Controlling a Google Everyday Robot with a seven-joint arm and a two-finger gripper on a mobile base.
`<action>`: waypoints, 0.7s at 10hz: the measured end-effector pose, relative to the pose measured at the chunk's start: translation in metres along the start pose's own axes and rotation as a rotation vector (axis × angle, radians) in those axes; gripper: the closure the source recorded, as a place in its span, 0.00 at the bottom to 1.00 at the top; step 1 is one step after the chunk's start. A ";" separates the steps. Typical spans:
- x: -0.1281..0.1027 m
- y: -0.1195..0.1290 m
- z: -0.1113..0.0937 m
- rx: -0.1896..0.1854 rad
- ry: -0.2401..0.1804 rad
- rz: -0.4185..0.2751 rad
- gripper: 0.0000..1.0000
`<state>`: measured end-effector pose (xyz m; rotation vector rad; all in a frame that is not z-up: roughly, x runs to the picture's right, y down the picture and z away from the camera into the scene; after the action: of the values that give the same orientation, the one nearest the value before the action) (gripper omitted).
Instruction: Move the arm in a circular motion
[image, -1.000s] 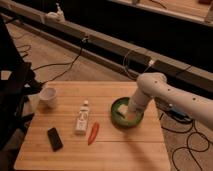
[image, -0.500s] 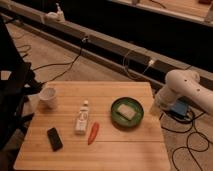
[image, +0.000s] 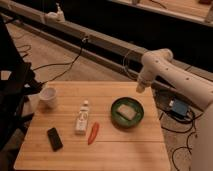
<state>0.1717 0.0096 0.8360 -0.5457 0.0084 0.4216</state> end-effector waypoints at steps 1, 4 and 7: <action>-0.035 0.027 0.011 -0.036 -0.012 -0.073 1.00; -0.069 0.109 0.025 -0.157 -0.050 -0.247 1.00; -0.033 0.173 0.026 -0.274 -0.073 -0.312 1.00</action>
<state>0.0708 0.1437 0.7756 -0.7876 -0.2046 0.1366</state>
